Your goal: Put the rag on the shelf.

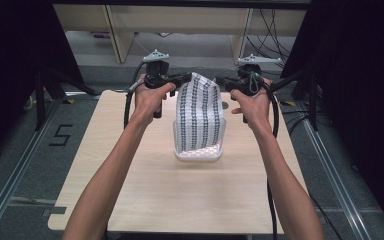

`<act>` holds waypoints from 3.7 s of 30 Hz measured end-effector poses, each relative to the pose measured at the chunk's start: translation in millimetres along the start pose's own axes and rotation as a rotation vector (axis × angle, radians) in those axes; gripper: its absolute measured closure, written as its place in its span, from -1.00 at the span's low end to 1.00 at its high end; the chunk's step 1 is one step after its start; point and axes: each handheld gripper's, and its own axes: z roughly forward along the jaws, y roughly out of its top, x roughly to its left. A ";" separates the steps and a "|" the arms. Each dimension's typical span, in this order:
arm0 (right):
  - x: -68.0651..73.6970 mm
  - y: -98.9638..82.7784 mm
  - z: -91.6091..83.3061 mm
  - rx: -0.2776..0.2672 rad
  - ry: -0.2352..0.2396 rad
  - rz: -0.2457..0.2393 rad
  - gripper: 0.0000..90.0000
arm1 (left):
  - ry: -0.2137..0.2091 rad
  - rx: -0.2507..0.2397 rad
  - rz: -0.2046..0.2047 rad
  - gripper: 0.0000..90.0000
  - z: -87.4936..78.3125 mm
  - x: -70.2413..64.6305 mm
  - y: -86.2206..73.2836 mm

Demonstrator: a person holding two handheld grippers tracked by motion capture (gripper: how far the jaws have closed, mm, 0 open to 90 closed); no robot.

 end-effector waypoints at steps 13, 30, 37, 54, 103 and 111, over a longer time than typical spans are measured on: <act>-11.0 -11.4 23.9 0.053 -0.053 0.042 0.97 | 0.027 0.042 -0.044 0.88 27.6 18.8 -19.8; -18.0 -29.2 46.4 0.132 -0.074 0.076 0.95 | 0.023 0.112 -0.071 0.81 41.7 32.3 -42.4; -23.0 -38.8 52.7 0.174 -0.081 0.075 0.82 | 0.000 0.157 -0.085 0.32 42.7 37.2 -49.6; -21.1 -39.6 40.0 0.177 -0.075 0.061 0.43 | 0.029 0.157 -0.107 -0.02 8.2 44.1 -49.9; 5.3 -48.4 -16.6 0.134 0.026 -0.012 -0.23 | -0.010 0.188 -0.013 -0.47 -58.3 3.3 -59.1; 14.4 -51.1 -30.3 0.115 0.035 -0.033 -0.35 | -0.019 0.174 -0.003 -0.61 -70.1 -5.3 -63.9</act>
